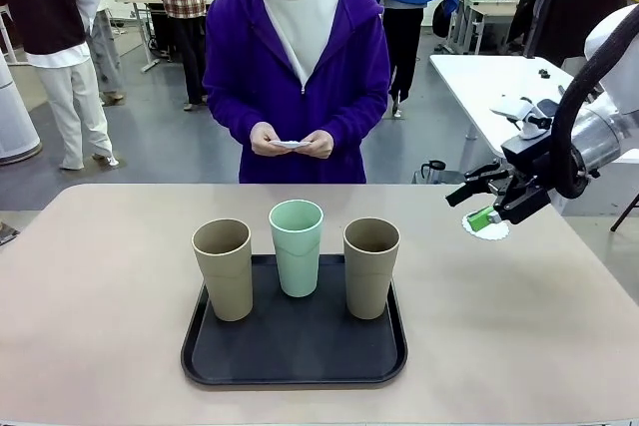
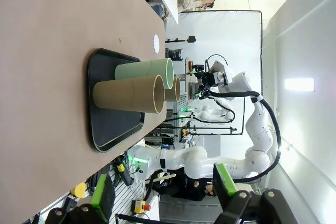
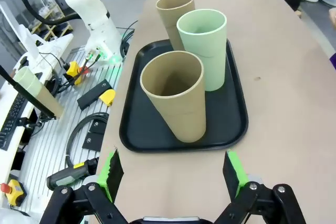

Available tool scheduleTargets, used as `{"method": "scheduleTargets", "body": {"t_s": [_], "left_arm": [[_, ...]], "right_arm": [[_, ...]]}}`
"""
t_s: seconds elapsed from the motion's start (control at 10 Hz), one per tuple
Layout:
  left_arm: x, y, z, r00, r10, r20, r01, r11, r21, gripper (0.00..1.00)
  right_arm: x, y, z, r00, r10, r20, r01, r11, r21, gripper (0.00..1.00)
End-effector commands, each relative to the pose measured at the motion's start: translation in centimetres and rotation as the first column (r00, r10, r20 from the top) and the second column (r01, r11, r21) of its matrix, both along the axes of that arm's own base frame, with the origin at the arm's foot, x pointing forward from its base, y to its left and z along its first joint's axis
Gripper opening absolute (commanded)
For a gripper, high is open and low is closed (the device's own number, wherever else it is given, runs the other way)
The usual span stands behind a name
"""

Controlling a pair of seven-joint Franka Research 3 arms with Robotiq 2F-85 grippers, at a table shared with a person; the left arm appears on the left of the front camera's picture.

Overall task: Place coasters on the table and set cups on them.
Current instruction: Pick up one Reusable plastic cup and place it on a coaster set by the human.

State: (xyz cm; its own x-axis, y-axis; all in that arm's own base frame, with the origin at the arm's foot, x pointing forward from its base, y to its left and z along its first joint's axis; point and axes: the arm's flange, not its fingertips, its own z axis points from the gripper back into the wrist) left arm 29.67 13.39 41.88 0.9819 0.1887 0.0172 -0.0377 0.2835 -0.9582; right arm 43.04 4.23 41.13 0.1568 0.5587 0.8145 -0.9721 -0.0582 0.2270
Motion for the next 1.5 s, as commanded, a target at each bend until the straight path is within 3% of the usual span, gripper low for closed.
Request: {"method": "scheduleTargets", "body": {"t_s": [0.0,0.1,0.2,0.3,0.5,1.0,1.4], "left_arm": [[-0.1,0.1,0.1,1.000,0.004,0.006,-0.004,1.000,-0.006,1.00],[-0.1,0.1,0.1,1.000,0.004,0.006,-0.004,1.000,-0.006,1.00],[-0.1,0.1,0.1,1.000,0.004,0.006,-0.004,1.000,-0.006,1.00],[-0.1,0.1,0.1,1.000,0.004,0.006,-0.004,1.000,-0.006,1.00],[-0.1,0.1,0.1,1.000,0.004,0.006,-0.004,1.000,-0.006,1.00],[-0.1,0.1,0.1,1.000,0.004,0.006,-0.004,1.000,-0.006,1.00],[-0.1,0.1,0.1,1.000,0.004,0.006,-0.004,1.000,-0.006,1.00]], "right_arm": [[0.1,0.1,0.5,1.000,-0.004,-0.012,0.004,1.000,0.012,1.00],[0.0,0.0,0.0,1.000,0.000,0.000,0.000,1.000,0.000,1.00],[-0.7,0.1,-1.2,1.000,0.024,0.015,-0.025,0.997,0.078,1.00],[-1.1,0.1,-2.2,1.000,-0.008,-0.007,0.009,0.983,0.182,1.00],[-2.7,0.1,-3.6,0.998,-0.055,-0.023,0.059,0.970,0.236,1.00],[-3.6,1.3,-8.7,0.986,-0.123,0.113,0.076,0.935,0.346,1.00],[-1.8,2.3,-12.9,0.982,-0.188,0.009,0.172,0.915,0.364,1.00]]}}
